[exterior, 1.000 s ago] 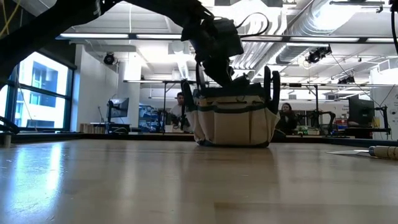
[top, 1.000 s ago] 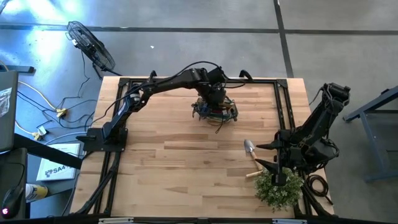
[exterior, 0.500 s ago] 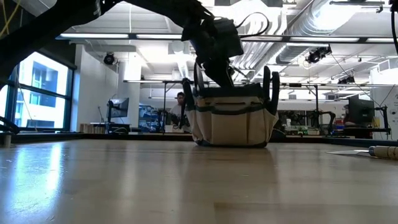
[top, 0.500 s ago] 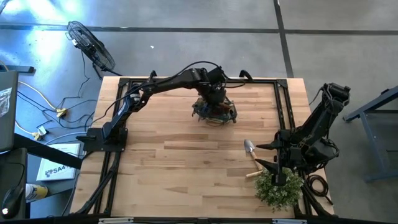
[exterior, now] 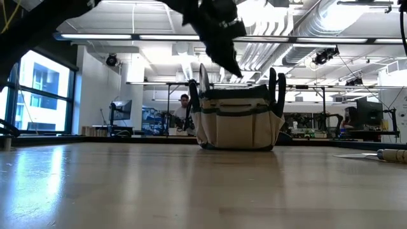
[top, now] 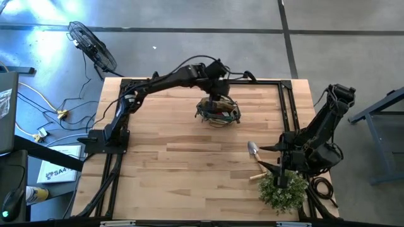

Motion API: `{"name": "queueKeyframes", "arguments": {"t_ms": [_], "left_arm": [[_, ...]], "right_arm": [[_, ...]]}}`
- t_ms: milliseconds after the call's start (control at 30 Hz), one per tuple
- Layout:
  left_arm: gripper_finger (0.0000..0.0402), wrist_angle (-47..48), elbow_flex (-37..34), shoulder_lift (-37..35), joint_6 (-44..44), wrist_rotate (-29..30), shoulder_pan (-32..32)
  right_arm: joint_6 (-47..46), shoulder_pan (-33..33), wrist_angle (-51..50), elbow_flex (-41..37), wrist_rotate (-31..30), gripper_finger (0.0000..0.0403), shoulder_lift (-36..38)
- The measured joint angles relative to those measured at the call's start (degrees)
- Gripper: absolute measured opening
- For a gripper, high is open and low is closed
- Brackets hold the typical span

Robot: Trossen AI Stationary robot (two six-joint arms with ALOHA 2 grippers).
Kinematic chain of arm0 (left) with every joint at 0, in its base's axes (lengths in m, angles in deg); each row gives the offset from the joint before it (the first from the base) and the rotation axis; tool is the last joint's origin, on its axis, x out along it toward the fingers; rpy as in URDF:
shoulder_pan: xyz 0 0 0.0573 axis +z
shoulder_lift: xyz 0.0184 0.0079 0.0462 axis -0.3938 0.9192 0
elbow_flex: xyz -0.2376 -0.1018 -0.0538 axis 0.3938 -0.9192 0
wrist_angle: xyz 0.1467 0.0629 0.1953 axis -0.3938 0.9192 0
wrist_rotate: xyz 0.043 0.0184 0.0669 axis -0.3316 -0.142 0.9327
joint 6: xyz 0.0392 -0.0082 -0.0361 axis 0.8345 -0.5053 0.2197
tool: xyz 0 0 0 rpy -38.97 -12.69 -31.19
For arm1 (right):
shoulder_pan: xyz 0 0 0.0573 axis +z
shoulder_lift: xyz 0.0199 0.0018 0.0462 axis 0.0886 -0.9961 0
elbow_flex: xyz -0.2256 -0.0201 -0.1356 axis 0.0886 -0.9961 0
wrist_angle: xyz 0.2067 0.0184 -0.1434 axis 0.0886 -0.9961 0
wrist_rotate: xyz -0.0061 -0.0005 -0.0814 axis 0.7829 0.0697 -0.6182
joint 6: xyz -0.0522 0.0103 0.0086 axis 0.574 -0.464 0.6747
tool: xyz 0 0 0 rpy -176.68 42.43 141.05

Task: Pick & Place Garden tools in Gardening bag
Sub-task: Put the top brown trowel into the light brown gardening bag

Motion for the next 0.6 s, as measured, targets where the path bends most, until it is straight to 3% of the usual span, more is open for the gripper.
{"name": "queueKeyframes", "arguments": {"t_ms": [200, 333, 433, 600], "left_arm": [[0.0093, -1.8, 0.0, -6.7, -1.2, 3.1, -0.9], [0.0093, 0.7, 0.1, -11.1, -9.0, 2.7, -1.8], [0.0093, 7.2, 0.0, -14.0, -16.8, -5.0, -2.1], [0.0093, 19.7, 0.1, -16.7, -18.3, -21.4, -3.8]], "right_arm": [[-3.6, 0.0, -6.0, 0.0, -14.0, 0.0213, 0.0], [-8.2, 0.0, -8.9, 0.0, -19.9, 0.0213, 0.0], [-9.0, 0.0, -10.5, 0.0, -20.0, 0.0213, 0.0], [-4.7, -1.8, -9.3, 0.0, -19.8, 0.0213, 0.0]]}}
